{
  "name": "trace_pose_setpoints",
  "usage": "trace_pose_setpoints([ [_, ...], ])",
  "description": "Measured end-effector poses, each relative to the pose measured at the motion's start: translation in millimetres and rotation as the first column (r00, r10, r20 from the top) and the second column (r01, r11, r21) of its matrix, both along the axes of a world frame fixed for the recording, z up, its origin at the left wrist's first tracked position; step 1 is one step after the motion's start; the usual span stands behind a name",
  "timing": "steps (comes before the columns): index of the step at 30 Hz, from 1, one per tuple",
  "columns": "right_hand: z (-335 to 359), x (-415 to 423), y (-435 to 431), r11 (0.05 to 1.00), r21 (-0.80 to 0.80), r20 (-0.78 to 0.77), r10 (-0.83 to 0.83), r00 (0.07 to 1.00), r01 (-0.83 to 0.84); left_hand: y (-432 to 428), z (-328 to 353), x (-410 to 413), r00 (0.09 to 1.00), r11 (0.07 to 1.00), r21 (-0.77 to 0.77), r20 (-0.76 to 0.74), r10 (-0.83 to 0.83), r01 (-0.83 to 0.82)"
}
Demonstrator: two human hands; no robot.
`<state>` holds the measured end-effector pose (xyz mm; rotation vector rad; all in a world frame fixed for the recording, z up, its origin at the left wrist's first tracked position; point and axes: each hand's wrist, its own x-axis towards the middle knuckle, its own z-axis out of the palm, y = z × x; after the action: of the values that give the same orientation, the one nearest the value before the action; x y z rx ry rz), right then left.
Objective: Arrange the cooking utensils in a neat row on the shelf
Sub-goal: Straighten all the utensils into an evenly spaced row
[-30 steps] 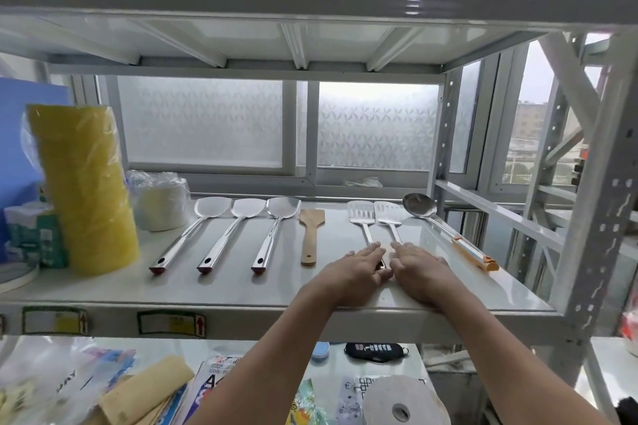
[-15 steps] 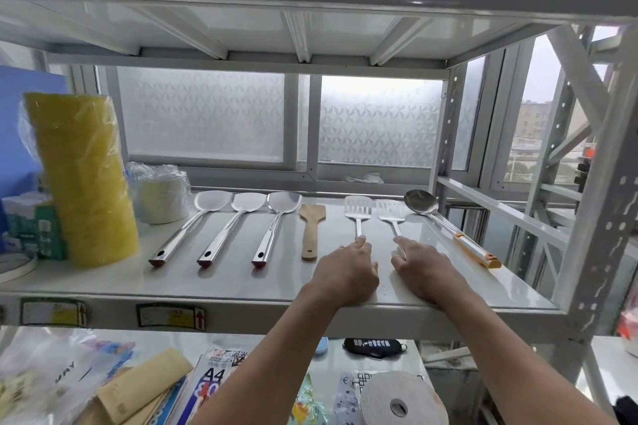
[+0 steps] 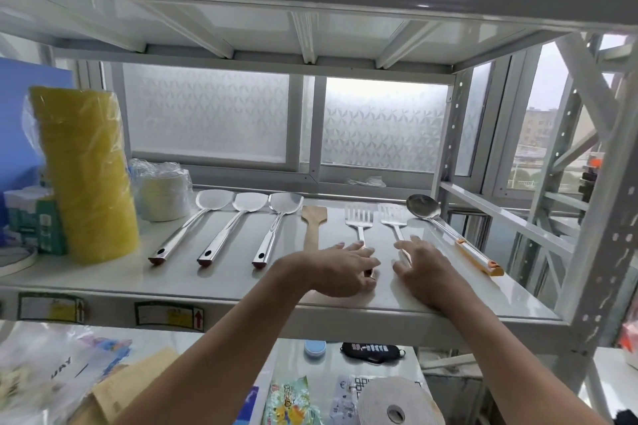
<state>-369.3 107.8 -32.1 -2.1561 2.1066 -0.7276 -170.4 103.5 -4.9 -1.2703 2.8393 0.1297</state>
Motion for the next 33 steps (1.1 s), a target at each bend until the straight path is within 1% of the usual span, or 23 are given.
trace_pose_setpoints([
  [1, -1.4, -0.3, -1.8, 0.999, 0.003, -0.021, -0.033, 0.999, 0.033, -1.8, -1.1, 2.1, 0.999, 1.0, 0.015, -0.032, -0.014, 0.015],
  [3, -3.3, 0.4, -5.7, 0.998, 0.029, -0.049, -0.061, 0.997, 0.063, -4.2, -4.5, 3.5, 0.997, 1.0, -0.006, -0.076, -0.021, 0.021],
  [7, -4.7, 0.0, -8.4, 0.994, 0.097, -0.097, -0.036, 0.995, 0.045, -14.7, -7.4, 6.7, 0.998, 0.996, -0.085, -0.06, 0.026, -0.031],
  [14, -5.7, -2.7, -11.1, 0.992, 0.128, -0.138, -0.006, 0.99, 0.024, -22.8, -19.5, 8.4, 0.996, 0.983, -0.168, -0.07, 0.059, -0.07],
  [19, -1.9, -0.5, -6.6, 0.986, 0.164, -0.156, 0.033, 0.987, -0.006, -25.0, -21.1, 8.9, 0.988, 0.979, -0.182, -0.137, 0.067, -0.092],
  [27, 0.5, 2.5, -9.3, 0.977, 0.211, -0.196, 0.055, 0.979, -0.013, -27.9, -25.1, 5.7, 0.984, 0.974, -0.196, -0.156, 0.088, -0.118],
  [33, 0.4, 8.0, -19.2, 0.975, 0.223, -0.182, 0.037, 0.983, 0.005, -30.4, -28.6, 6.4, 0.976, 0.971, -0.203, -0.198, 0.087, -0.127],
])
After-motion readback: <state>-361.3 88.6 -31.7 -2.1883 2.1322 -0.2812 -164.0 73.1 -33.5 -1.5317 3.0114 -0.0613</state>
